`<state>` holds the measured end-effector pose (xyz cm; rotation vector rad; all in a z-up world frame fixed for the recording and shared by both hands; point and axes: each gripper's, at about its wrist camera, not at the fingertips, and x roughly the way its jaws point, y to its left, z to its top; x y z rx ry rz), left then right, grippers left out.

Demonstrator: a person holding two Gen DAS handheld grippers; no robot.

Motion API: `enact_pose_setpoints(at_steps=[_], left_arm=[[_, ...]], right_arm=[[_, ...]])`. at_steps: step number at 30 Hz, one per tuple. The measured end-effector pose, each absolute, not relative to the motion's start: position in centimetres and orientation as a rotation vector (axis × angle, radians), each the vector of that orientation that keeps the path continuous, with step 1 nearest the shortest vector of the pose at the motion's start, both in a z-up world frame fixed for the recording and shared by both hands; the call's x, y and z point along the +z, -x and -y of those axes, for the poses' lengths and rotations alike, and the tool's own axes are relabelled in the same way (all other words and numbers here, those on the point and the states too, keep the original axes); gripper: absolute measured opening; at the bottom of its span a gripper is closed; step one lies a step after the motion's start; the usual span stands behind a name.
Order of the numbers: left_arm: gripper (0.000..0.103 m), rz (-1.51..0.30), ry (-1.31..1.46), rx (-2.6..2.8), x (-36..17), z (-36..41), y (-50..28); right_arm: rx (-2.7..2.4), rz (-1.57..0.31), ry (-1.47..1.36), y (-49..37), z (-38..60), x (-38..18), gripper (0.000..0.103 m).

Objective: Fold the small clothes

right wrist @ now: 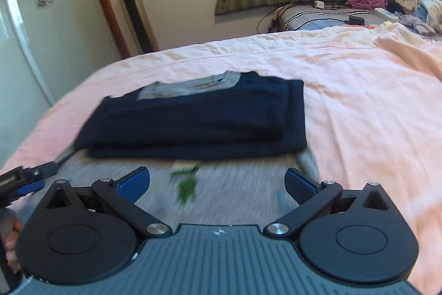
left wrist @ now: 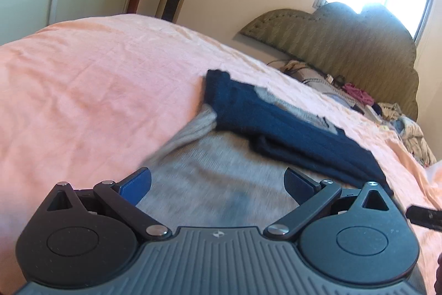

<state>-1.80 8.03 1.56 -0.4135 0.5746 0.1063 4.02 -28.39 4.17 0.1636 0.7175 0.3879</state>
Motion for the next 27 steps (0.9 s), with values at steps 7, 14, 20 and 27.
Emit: enact_pose_setpoints(at_steps=[7, 14, 20, 27], left_arm=[[0.103, -0.621, 0.342, 0.220, 1.7, -10.6, 6.0], [0.102, -0.673, 0.338, 0.226, 1.5, -11.5, 4.4], [0.087, -0.692, 0.281, 0.183, 1.4, -9.8, 2.9], [0.075, -0.722, 0.258, 0.140, 1.7, -10.1, 2.9]], right_arm=[[0.321, -0.707, -0.046, 3.3, 29.2, 2.2, 0.103], [0.258, -0.757, -0.148, -0.1, 32.8, 2.7, 0.063], [0.332, -0.840, -0.310, -2.1, 33.3, 2.4, 0.052], [0.431, -0.939, -0.577, -2.7, 37.2, 1.5, 0.052]])
